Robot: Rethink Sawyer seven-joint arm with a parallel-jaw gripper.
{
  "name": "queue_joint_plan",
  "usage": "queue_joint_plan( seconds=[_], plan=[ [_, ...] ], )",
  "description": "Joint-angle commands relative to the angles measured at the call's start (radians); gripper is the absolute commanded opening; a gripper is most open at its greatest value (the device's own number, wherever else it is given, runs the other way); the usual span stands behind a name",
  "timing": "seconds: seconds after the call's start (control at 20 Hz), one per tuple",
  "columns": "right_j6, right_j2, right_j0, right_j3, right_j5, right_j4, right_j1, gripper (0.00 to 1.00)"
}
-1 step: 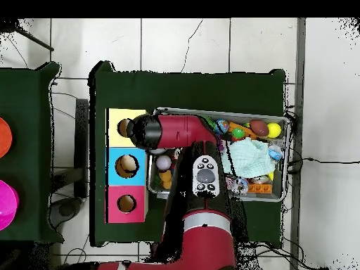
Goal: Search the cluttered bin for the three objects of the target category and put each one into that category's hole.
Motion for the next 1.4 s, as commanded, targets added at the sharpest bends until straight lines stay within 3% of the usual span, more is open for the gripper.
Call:
queue_joint_plan(
  seconds=[0.05, 0.1, 1.2, 1.4],
  plan=[
    [0.172, 0.02, -0.031, 0.137, -0.15, -0.011, -0.021, 0.0],
    [0.17, 0.018, -0.03, 0.145, -0.156, -0.006, -0.023, 1.0],
    [0.151, 0.021, -0.032, 0.139, -0.124, 0.015, -0.017, 1.0],
    [0.112, 0.032, -0.062, 0.149, -0.119, 0.006, -0.028, 1.0]
  ],
)
